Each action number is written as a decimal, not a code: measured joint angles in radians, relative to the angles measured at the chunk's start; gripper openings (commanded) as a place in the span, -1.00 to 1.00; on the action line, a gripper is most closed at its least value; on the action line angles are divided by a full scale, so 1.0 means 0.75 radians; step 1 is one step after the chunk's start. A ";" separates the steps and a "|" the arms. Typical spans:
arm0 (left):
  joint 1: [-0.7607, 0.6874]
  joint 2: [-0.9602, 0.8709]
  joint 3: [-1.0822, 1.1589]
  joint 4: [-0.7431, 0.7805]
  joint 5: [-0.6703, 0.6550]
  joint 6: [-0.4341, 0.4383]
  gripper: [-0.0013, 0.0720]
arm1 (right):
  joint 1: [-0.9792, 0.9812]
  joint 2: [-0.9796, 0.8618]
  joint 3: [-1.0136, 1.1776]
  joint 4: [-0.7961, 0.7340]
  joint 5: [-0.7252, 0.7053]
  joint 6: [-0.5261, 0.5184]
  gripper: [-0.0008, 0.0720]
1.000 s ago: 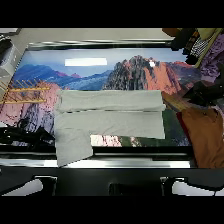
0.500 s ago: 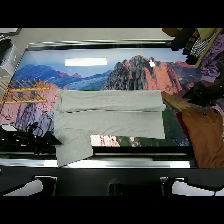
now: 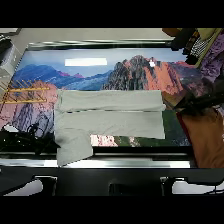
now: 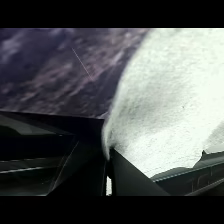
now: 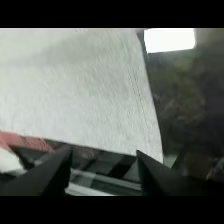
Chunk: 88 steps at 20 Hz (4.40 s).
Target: Fold the clothes and pants, and hang the long-sleeved shirts on hangers.
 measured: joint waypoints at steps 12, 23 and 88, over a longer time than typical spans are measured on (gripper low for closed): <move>0.000 0.000 0.000 0.001 -0.006 0.013 -0.91 | 0.000 -0.077 -0.485 -0.070 0.152 -0.136 0.50; 0.000 0.001 0.001 0.001 -0.004 0.013 -0.91 | 0.056 -0.077 -0.571 -0.001 0.280 -0.183 -0.87; -0.505 -0.566 1.796 0.377 -0.099 -0.437 1.00 | 0.035 -0.376 0.307 0.016 0.403 0.166 0.88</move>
